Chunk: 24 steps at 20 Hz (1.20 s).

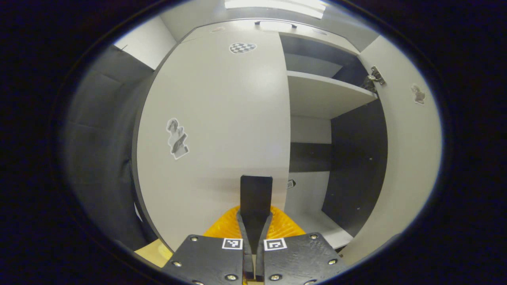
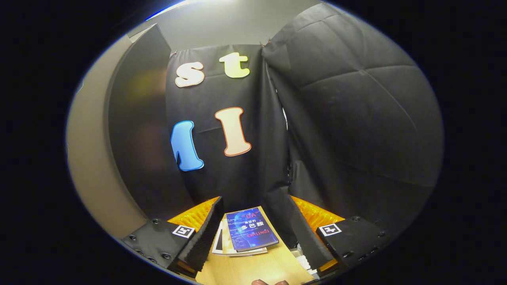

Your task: Open the right door of the double-door shoe cabinet with the right hand, and open the left door with the left hand.

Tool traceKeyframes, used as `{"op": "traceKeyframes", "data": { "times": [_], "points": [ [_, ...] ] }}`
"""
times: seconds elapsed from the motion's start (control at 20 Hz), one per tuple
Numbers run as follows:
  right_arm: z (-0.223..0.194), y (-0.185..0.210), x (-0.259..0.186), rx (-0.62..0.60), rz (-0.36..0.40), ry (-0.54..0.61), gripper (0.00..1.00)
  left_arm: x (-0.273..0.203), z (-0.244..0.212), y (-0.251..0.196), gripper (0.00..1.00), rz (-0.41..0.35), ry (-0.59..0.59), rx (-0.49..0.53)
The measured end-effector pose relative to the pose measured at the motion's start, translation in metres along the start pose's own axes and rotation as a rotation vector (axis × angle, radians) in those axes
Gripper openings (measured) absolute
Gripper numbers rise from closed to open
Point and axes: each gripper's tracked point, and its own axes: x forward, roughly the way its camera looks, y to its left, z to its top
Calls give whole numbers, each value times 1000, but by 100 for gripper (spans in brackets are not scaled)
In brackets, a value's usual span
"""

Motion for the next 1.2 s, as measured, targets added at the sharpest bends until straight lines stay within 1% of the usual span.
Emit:
{"op": "traceKeyframes", "data": {
  "times": [0.05,0.1,0.15,0.2,0.3,0.35,0.4,0.45,0.5,0.6,0.75,1.05,1.1,1.2],
  "points": [
    [1,0,-9,3,-6,-5,98,-2,0,0,4,-7,0,-2],
    [-1,0,-26,12,-10,-8,92,-4,1,1,5,-15,-5,-12],
    [-1,0,-36,23,-18,-13,92,-7,1,1,5,-28,-7,-15],
    [-1,0,-43,30,-30,-18,98,-11,3,2,5,-44,-4,-14],
    [0,2,-61,37,-53,-28,98,-27,8,4,5,-80,0,-22],
    [0,5,-71,43,-57,-30,92,-32,8,6,5,-98,1,-24],
    [-1,8,-81,54,-62,-31,92,-37,8,8,5,-112,3,-30],
    [-1,12,-91,64,-68,-35,98,-44,8,11,5,-119,1,-40],
    [-2,13,-101,68,-80,-41,92,-50,9,13,5,-126,0,-49],
    [-3,14,-123,60,-115,-55,92,-61,8,20,5,-147,-1,-50],
    [-6,21,-154,24,-141,-61,92,-84,5,39,5,-173,-2,-62],
    [-14,40,-196,-17,-140,-63,92,-109,6,69,4,-183,-7,-69],
    [-17,41,-203,-22,-143,-61,98,-113,6,74,4,-181,-10,-73],
    [-20,43,-212,-22,-145,-61,98,-125,6,85,4,-176,-20,-76]
  ]
}}
